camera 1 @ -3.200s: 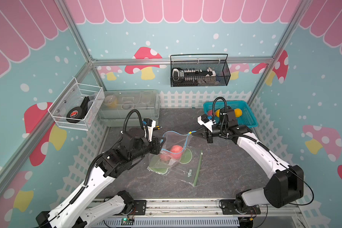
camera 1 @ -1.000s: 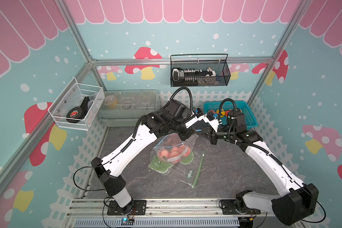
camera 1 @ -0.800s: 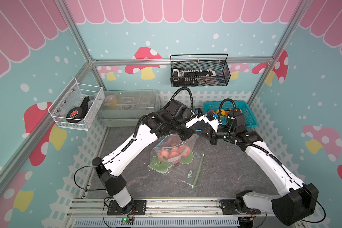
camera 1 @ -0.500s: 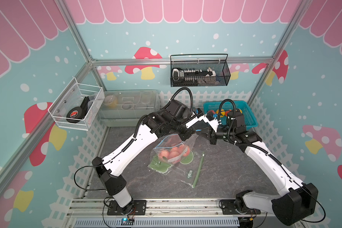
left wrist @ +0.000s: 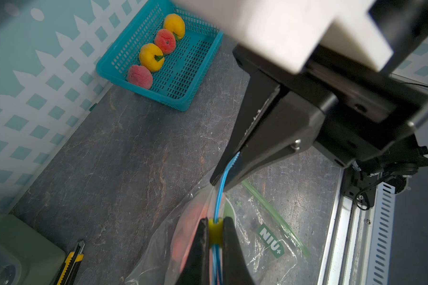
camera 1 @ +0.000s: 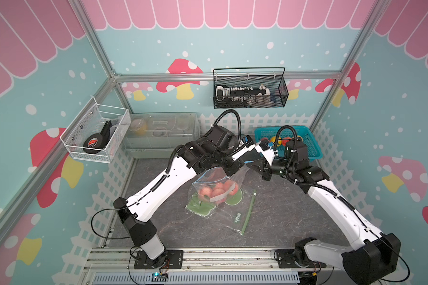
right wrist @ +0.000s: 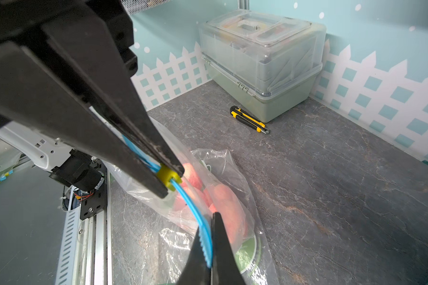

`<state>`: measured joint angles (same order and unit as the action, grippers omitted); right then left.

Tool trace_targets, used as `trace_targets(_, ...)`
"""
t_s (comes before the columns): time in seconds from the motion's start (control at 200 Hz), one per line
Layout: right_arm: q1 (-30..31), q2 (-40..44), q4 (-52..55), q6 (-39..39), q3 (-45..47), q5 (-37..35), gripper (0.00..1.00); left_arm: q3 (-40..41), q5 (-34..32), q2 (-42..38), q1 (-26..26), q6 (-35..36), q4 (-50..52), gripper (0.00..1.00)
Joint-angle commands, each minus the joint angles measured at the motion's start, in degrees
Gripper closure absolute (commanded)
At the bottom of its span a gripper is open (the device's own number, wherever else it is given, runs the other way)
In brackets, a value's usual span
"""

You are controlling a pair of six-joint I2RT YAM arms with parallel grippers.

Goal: Place the peach in a zip-top bag and seal the zipper
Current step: Zip the zipper on the zipper food storage bag.

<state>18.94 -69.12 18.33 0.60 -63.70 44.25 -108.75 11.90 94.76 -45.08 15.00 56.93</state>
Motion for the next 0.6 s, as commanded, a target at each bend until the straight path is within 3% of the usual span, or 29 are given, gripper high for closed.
trace_targets(0.0, -0.13, 1.54, -1.73, -2.25, 0.68, -3.93, 1.00, 0.75, -2.19, -2.93, 0.26, 1.21, 2.05, 0.97)
trace_targets(0.295, -0.13, 2.58, -3.21, -4.15, 1.10, -7.64, 1.00, 2.27, -3.14, -5.46, 0.78, 1.08, 2.05, 0.97)
trace_targets(0.595, -0.21, 4.71, -5.40, -6.44, 2.96, -15.85, 1.00, 4.20, -3.25, -7.75, 1.90, 0.56, 1.74, 0.97)
